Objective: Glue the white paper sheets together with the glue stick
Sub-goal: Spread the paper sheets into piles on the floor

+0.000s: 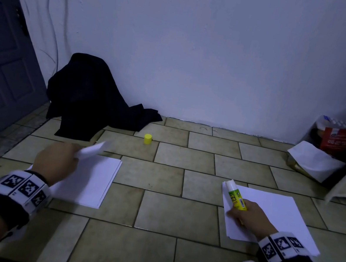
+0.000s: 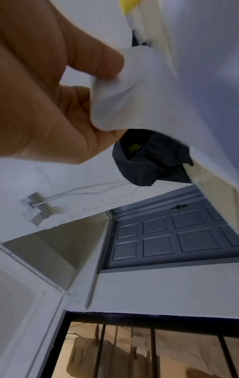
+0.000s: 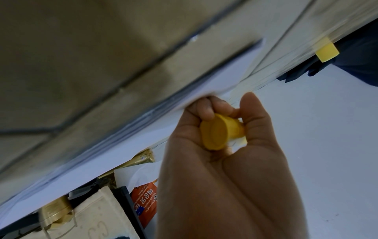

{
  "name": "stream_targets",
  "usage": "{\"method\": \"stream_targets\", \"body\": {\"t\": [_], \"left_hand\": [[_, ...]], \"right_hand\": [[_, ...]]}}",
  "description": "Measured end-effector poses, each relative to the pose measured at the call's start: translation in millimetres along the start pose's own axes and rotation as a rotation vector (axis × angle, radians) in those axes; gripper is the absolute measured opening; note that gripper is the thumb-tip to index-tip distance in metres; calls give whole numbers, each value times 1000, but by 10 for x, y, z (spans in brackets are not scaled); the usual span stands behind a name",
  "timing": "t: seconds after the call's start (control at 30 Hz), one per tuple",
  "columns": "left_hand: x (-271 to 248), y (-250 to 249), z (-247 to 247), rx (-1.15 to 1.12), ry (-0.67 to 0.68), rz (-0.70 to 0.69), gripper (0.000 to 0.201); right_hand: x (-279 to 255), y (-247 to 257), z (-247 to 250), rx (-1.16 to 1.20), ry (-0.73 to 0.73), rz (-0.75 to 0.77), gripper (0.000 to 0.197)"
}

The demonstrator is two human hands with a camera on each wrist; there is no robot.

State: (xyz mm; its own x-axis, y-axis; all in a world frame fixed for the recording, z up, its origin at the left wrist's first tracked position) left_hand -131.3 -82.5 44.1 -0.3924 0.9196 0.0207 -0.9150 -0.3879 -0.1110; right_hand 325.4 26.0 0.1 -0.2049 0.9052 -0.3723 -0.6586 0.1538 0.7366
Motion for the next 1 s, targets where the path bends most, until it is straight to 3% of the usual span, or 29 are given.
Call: {"method": "stream_targets", "body": {"t": [0.2, 0.3, 0.4, 0.6, 0.7, 0.87, 1.0], "left_hand": [[-126, -336, 593, -43, -317, -97, 31], [-150, -664, 712, -18, -376, -205, 34], [-147, -948, 633, -32, -292, -273, 32], [-423, -1713, 89, 132, 31, -522, 24], [-502, -2017, -202, 173, 223, -506, 42], [-624, -2242, -413, 26, 486, -531, 75], [-541, -2037, -351, -144, 447, -500, 67]], "right_hand": [[2, 11, -4, -12, 6, -8, 26], [-6, 20, -2, -30, 5, -20, 28], [-8, 28, -7, -37, 7, -23, 28], [-10, 17, 4, 7, 18, -24, 28], [-24, 12, -6, 16, 17, -21, 28], [-28, 23, -7, -2, 13, -7, 25], [-35, 34, 2, -49, 13, 17, 27]]}}
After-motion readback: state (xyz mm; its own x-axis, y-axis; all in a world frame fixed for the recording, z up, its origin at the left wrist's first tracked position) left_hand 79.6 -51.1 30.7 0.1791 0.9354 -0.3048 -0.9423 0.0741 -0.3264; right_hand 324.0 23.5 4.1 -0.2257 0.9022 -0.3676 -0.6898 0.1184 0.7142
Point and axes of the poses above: each hand's wrist, its own x-axis towards the middle knuckle, its own z-axis out of the back of the hand, y = z × x, the point moved 1 cm from there along x, towards the middle knuckle, and after that the axes turned 6 degrees about y, right-handed, at the moved point
